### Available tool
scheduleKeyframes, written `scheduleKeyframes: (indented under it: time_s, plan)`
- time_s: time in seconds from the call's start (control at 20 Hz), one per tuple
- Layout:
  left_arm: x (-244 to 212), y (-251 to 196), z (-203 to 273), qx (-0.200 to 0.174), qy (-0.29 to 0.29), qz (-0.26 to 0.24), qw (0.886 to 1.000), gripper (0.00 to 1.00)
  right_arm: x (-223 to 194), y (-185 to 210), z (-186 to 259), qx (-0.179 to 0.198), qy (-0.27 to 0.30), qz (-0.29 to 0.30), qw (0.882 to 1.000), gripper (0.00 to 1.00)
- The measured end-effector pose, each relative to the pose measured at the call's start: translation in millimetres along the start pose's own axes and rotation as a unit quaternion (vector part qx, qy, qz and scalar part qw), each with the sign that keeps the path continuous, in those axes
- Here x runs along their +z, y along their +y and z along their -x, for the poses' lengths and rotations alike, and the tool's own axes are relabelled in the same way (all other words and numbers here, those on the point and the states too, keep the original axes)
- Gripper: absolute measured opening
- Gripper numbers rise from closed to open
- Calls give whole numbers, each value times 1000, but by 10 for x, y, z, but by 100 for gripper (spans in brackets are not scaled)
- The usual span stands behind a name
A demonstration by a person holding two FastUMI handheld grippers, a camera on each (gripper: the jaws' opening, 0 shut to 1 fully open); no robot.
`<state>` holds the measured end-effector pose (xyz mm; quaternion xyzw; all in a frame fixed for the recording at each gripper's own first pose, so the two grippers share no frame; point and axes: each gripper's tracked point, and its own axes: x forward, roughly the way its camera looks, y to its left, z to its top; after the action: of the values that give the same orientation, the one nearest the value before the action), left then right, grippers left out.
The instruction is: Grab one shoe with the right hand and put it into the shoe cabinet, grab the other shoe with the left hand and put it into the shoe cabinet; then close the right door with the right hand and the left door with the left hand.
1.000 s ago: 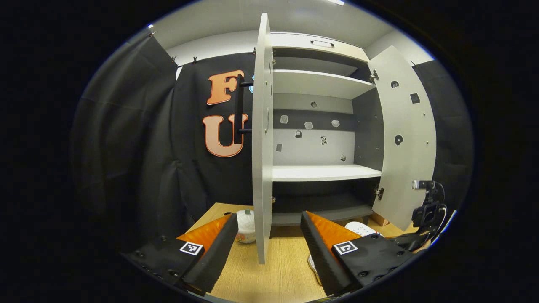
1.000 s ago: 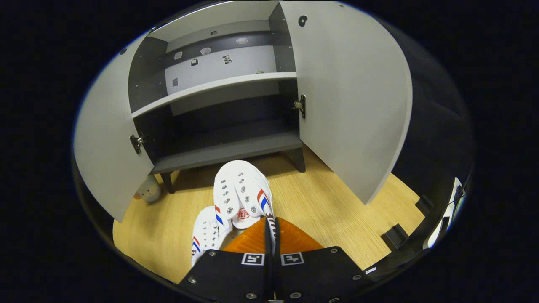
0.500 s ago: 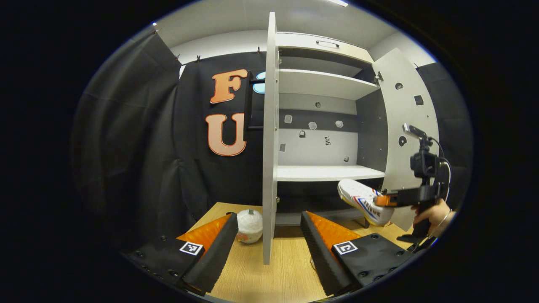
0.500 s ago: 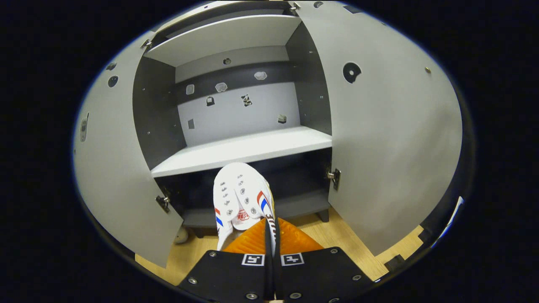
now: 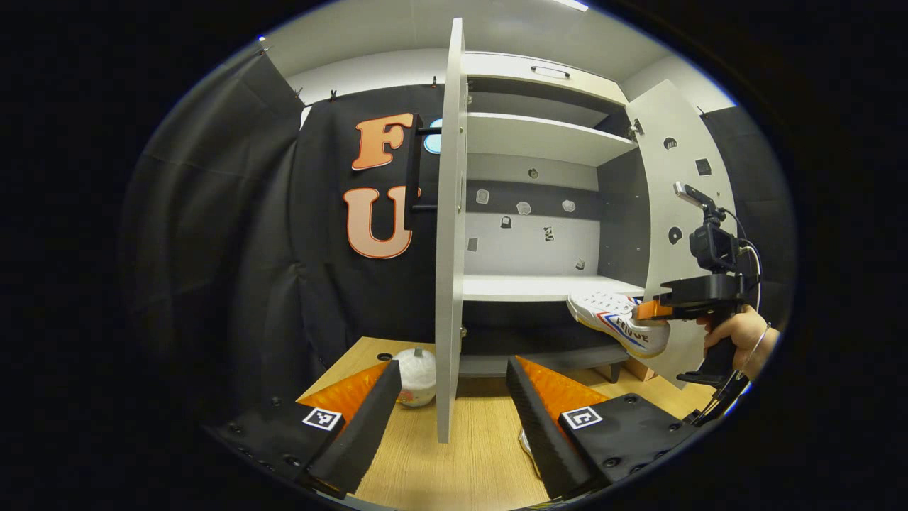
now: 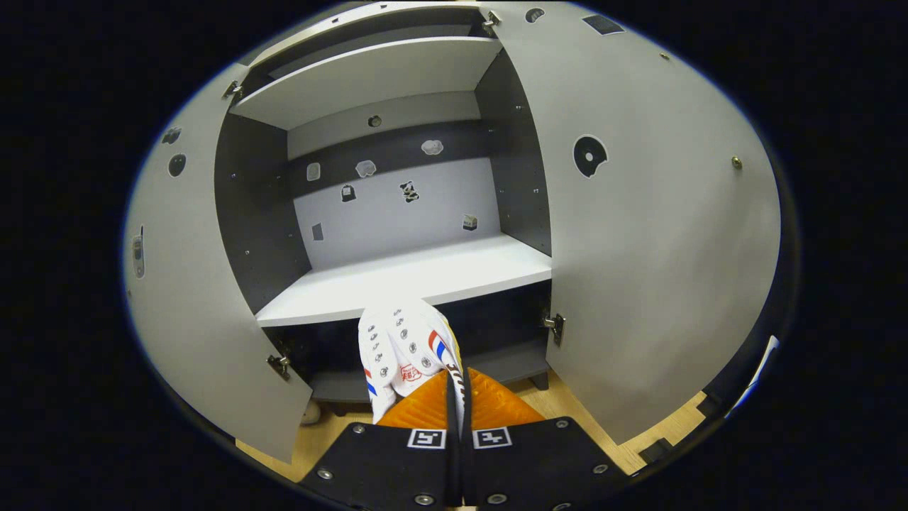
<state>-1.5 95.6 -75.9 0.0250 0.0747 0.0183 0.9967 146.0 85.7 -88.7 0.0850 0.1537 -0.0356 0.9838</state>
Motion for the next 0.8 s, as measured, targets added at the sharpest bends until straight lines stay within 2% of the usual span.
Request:
scheduleKeyframes:
  time_s: [0.15,0.35,0.8]
  plan:
    - [10,-23,-19,-4,-4,-4,1000,96,246,49,48,2,-18,-6,1000,0]
    - [-7,-76,12,-10,-4,-3,1000,96,553,167,-120,7,-35,-17,999,0]
    - [-51,-39,3,0,3,-3,1000,97,1240,513,-941,1,-54,-52,997,0]
